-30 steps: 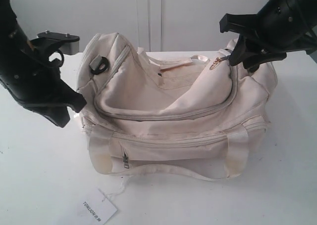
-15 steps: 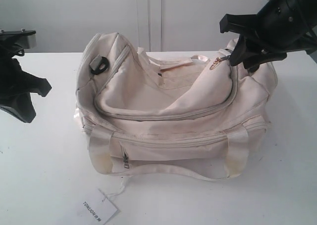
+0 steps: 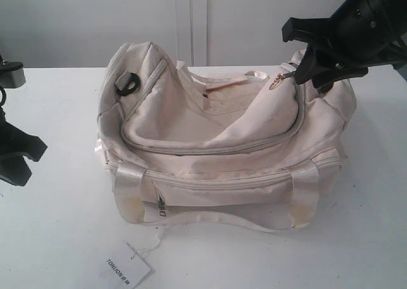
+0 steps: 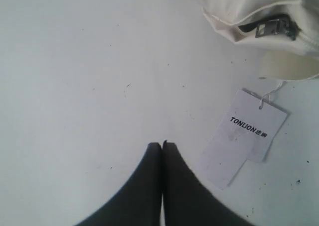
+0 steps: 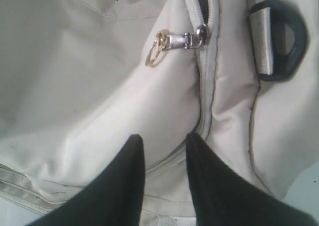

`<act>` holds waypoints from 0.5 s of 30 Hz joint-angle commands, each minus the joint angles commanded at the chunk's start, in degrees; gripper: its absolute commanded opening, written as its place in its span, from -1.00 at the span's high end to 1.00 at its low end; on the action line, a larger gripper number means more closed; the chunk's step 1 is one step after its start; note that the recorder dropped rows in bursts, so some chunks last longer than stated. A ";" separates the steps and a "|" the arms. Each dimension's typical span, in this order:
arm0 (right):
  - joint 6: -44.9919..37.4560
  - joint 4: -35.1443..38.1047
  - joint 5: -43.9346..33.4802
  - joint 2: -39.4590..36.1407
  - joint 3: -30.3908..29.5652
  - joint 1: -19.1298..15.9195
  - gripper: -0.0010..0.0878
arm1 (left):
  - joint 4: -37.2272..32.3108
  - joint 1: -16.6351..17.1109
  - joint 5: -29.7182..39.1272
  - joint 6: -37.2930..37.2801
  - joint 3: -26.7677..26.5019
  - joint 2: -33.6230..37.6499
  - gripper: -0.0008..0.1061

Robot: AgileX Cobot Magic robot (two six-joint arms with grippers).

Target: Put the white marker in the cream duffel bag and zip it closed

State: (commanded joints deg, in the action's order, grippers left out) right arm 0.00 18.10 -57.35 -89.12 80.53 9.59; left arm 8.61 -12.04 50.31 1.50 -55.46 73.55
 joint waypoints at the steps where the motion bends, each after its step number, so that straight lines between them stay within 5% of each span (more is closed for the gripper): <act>1: 0.00 0.00 0.11 0.00 0.00 0.00 0.34 | 0.02 0.00 0.70 0.00 0.00 0.00 0.99; 15: 0.00 0.00 0.24 0.00 0.00 0.00 0.34 | -0.23 0.00 -7.38 0.00 0.00 0.00 0.99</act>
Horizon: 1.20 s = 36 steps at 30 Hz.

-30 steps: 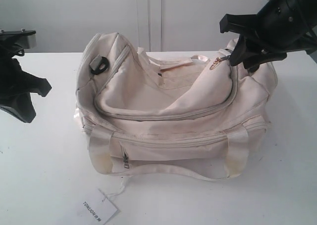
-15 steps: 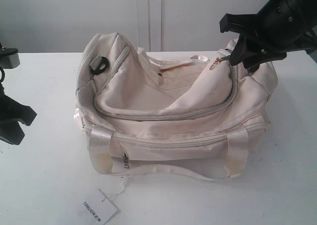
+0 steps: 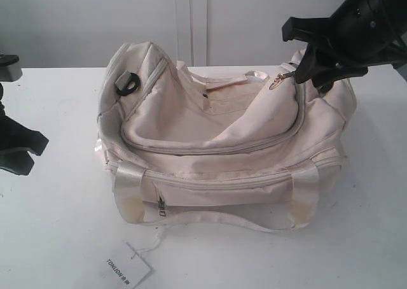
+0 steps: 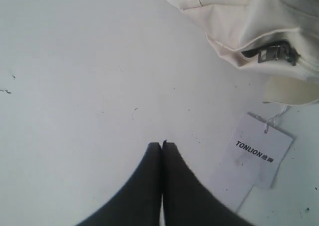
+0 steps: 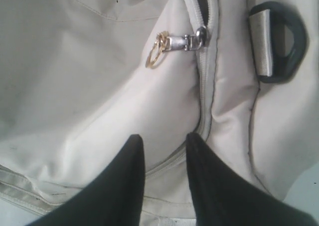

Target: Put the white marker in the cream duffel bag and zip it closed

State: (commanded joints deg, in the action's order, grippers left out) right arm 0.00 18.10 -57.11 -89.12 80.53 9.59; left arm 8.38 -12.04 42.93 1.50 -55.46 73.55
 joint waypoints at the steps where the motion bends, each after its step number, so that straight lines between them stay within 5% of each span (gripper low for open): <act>1: 0.00 0.00 0.00 0.00 0.00 0.00 0.34 | 0.00 0.00 -0.62 0.00 0.00 0.00 0.99; 14: 0.00 0.00 0.21 0.00 0.00 0.00 0.34 | 0.12 4.14 -1.31 0.00 2.44 -11.89 0.99; 21: 0.00 0.00 0.21 0.00 0.00 0.00 0.34 | 0.00 7.59 -2.05 -0.14 10.45 -21.75 0.99; 36: 0.00 0.00 0.21 0.00 0.00 0.00 0.34 | -2.54 7.90 -8.89 -0.02 29.79 -43.74 0.99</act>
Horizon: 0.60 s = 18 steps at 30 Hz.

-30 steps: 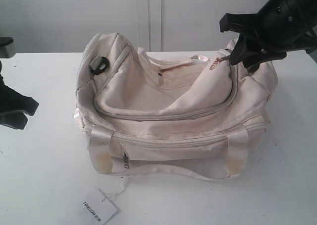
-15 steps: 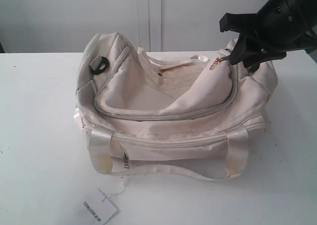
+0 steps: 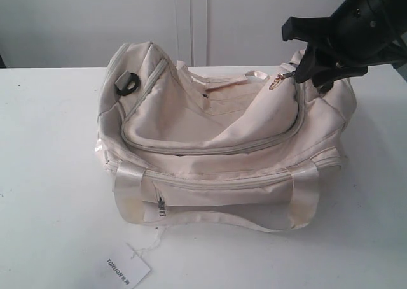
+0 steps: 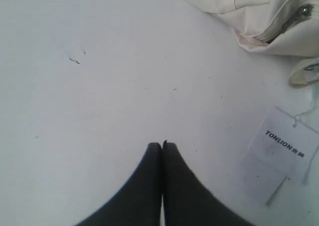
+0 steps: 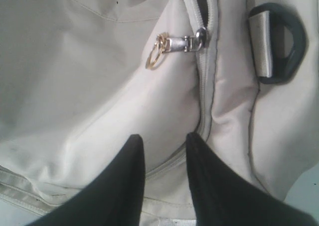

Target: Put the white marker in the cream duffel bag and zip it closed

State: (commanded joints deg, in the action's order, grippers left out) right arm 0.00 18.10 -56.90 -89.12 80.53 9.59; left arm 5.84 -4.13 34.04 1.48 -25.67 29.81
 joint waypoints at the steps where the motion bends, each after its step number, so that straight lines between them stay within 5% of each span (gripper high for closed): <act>1: 0.00 0.00 0.00 0.00 0.00 0.00 0.34 | -0.56 0.00 0.00 0.00 0.67 -2.05 0.99; 18: 0.00 0.00 0.00 0.00 0.00 0.00 0.34 | -4.60 0.00 -6.42 0.00 12.78 -25.91 0.99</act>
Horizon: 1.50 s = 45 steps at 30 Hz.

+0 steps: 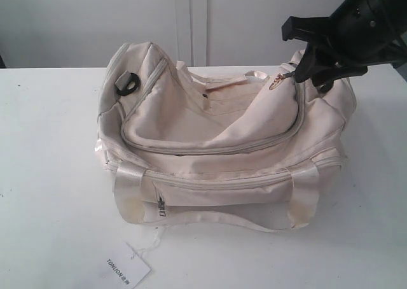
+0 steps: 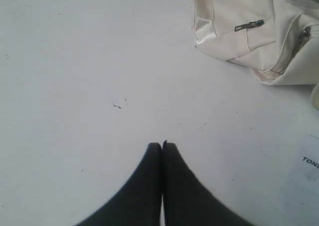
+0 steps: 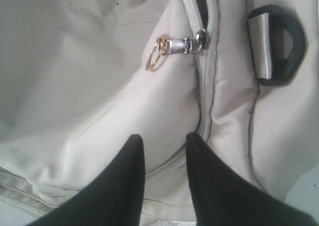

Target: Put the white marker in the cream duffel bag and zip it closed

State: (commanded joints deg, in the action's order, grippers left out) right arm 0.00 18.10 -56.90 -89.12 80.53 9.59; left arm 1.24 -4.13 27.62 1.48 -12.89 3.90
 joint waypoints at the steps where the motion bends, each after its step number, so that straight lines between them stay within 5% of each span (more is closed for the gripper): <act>1: 0.00 0.00 0.00 0.00 0.00 0.00 0.34 | -0.11 0.00 -0.50 0.00 1.48 -1.47 0.99; 6: 0.00 0.00 0.00 0.00 0.00 0.00 0.34 | -1.24 0.00 -8.49 0.00 6.20 -3.90 0.99; 14: 0.00 0.00 0.40 -0.19 0.00 0.00 0.34 | -1.24 0.00 -8.70 0.00 12.89 -3.90 0.99; 45: 0.00 0.00 0.40 -0.19 0.00 0.00 0.34 | -1.24 0.00 -8.99 0.00 12.89 -3.90 0.99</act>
State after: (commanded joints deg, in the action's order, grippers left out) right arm 0.00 18.10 -56.50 -89.31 80.53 9.59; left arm 0.00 -4.13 18.64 1.48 0.00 0.00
